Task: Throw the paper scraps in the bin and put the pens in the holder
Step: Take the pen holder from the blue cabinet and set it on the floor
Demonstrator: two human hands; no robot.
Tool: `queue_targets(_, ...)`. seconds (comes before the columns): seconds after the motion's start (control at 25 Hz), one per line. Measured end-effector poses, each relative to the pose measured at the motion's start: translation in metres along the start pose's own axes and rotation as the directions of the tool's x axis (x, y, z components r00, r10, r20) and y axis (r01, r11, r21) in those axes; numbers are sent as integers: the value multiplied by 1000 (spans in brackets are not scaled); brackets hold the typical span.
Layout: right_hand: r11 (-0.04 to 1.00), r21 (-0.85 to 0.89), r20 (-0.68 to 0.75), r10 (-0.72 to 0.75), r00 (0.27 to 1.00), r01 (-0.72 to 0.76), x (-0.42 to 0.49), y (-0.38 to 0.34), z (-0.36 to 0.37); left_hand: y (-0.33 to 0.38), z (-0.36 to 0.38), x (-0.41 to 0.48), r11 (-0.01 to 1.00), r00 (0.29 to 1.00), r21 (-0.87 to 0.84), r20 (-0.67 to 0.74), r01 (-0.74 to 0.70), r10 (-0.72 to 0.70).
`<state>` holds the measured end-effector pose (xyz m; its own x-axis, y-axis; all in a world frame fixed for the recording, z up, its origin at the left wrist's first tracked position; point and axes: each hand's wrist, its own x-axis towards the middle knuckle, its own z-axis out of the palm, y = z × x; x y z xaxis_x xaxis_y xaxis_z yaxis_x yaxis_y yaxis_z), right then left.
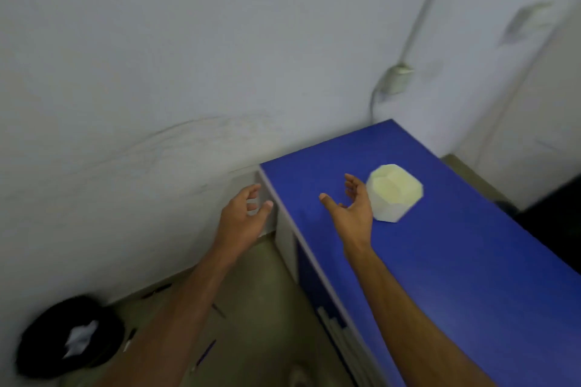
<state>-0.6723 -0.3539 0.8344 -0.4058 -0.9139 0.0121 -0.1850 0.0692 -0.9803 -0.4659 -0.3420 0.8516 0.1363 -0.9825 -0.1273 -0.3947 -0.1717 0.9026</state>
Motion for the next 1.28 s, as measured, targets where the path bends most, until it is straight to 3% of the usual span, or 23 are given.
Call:
queue_targets(0.24,911,-402,-140,31,990,-86,99,47,-95,47,80,25,998,998,55,65,8,-12)
queue_targets(0.44,743,-664,65,177,982,-90,152,83,-126,54,86,33,992,998,123,42,37,-42)
queue_targets(0.52,751,-659,128,168,977,-42,163,93,-128,53,82,34,988,998,145,25,56,-60)
queue_targets(0.68,781,-624,109,67,992,16,159,90,-120,51,68,30,987,997,144,-8,77,-77)
queue_targets(0.88,845,-487,217,-127,968,220,110,51,-62,32,25,12,986,991,118,-77,115,-106)
queue_targets(1.04,825,-415,383,-224,896,384,52,10,12,0,-37,-17,985,979,69,-144,157,-146)
queue_targets(1.28,741,-315,619,-313,720,593,-61,-35,137,-67,-157,-90,968,911,-53,-327,246,-250)
